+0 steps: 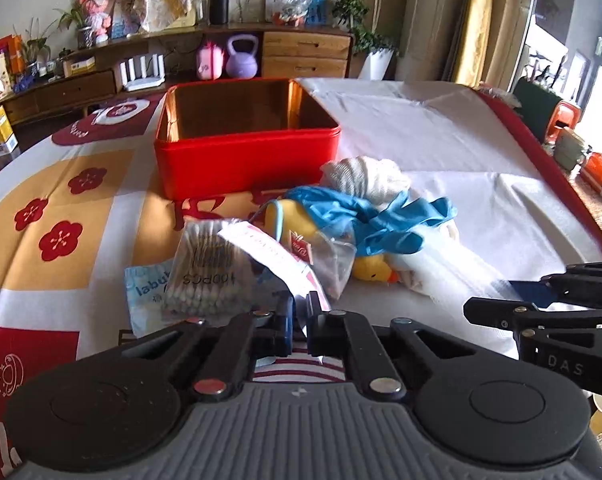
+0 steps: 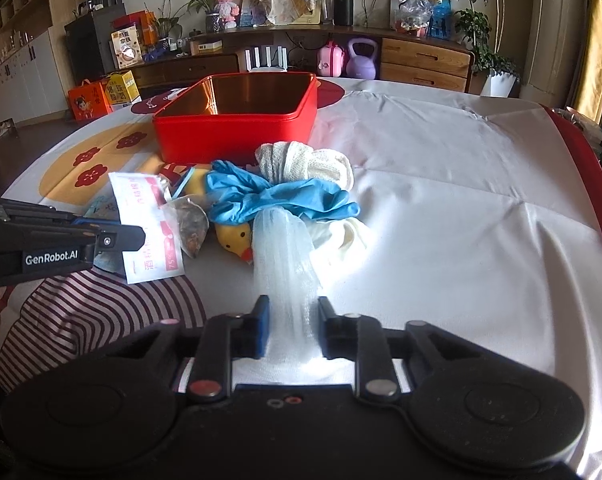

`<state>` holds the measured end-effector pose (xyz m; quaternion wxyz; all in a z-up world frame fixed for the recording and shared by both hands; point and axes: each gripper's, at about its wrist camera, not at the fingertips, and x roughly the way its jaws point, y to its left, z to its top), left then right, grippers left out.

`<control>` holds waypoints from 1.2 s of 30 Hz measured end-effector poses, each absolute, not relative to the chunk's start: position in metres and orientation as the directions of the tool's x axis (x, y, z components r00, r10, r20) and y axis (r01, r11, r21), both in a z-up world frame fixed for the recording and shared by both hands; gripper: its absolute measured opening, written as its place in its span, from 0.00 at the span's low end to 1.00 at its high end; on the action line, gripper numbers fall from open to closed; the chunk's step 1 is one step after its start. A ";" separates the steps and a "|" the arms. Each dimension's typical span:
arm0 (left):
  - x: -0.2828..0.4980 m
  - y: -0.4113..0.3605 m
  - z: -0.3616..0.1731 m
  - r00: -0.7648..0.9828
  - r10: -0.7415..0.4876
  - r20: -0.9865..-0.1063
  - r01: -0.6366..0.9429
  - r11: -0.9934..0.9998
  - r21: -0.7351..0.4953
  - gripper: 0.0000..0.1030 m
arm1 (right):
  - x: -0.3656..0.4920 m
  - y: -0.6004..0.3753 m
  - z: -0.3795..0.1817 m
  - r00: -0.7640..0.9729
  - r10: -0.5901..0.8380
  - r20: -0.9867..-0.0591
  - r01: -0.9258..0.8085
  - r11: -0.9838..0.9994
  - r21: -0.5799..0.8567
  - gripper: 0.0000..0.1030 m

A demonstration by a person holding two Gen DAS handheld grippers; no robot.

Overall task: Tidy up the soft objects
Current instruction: 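Close the right gripper on the white mesh bag while the left gripper pinches its paper tag, then lift the mesh bag with both grippers and carry it over the red tin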

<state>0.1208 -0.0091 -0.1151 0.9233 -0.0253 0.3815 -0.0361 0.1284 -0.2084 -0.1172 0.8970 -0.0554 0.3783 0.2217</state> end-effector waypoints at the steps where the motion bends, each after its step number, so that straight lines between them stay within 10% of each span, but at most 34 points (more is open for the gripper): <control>1: 0.120 -0.010 -0.114 0.712 -0.087 -0.696 0.051 0.996 -0.072 0.04 | 0.127 -0.209 -0.115 0.617 0.361 -0.700 -0.440 0.895 0.074 0.14; 36: 0.095 0.013 -0.047 0.789 -0.146 -0.597 0.064 0.986 -0.157 0.01 | 0.114 -0.235 -0.013 0.764 0.416 -0.493 -0.410 0.903 0.127 0.04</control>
